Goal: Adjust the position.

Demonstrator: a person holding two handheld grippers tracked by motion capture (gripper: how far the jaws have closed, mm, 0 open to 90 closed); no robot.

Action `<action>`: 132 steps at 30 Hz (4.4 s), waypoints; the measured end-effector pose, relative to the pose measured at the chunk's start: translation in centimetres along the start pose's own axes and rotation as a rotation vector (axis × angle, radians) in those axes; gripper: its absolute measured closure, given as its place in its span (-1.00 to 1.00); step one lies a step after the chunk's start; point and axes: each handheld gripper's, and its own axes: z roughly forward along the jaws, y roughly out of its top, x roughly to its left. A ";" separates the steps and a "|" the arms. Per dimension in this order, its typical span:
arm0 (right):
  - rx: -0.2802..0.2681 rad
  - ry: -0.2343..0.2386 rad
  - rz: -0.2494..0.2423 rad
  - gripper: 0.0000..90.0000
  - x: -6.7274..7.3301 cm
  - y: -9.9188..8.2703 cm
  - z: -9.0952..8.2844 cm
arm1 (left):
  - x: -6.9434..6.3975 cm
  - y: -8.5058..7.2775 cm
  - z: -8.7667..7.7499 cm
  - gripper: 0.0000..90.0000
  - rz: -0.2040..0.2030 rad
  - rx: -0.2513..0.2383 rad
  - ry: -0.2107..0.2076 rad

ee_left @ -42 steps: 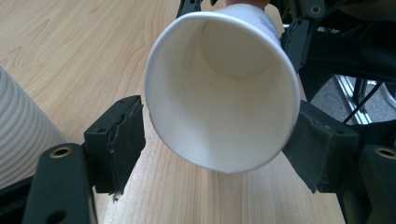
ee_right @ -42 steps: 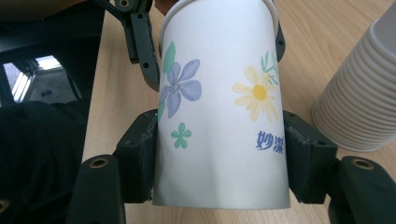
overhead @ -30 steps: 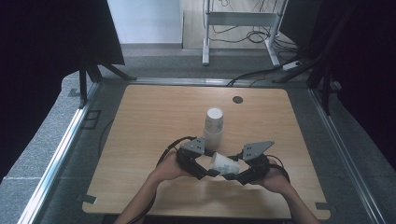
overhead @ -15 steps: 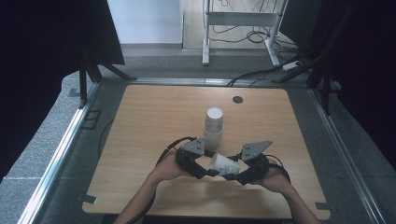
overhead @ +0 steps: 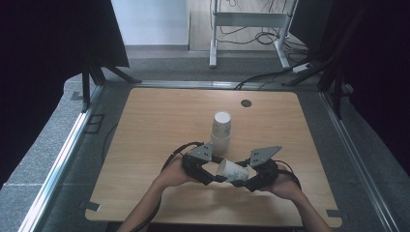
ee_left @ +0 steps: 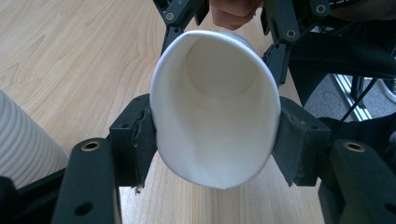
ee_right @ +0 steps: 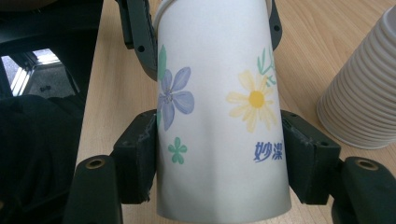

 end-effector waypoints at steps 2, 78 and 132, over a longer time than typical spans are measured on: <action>0.001 0.001 0.000 -0.25 0.0 0.0 0.0 | 0.0 0.1 -0.1 -0.19 0.004 0.003 0.002; -0.110 -0.045 0.065 -0.16 0.3 -0.9 0.3 | 0.5 1.0 0.3 -0.68 -0.105 -0.017 0.011; -0.039 -0.067 0.084 -0.56 -0.2 -1.4 0.6 | 0.2 1.9 -1.1 -0.23 -0.045 0.066 0.099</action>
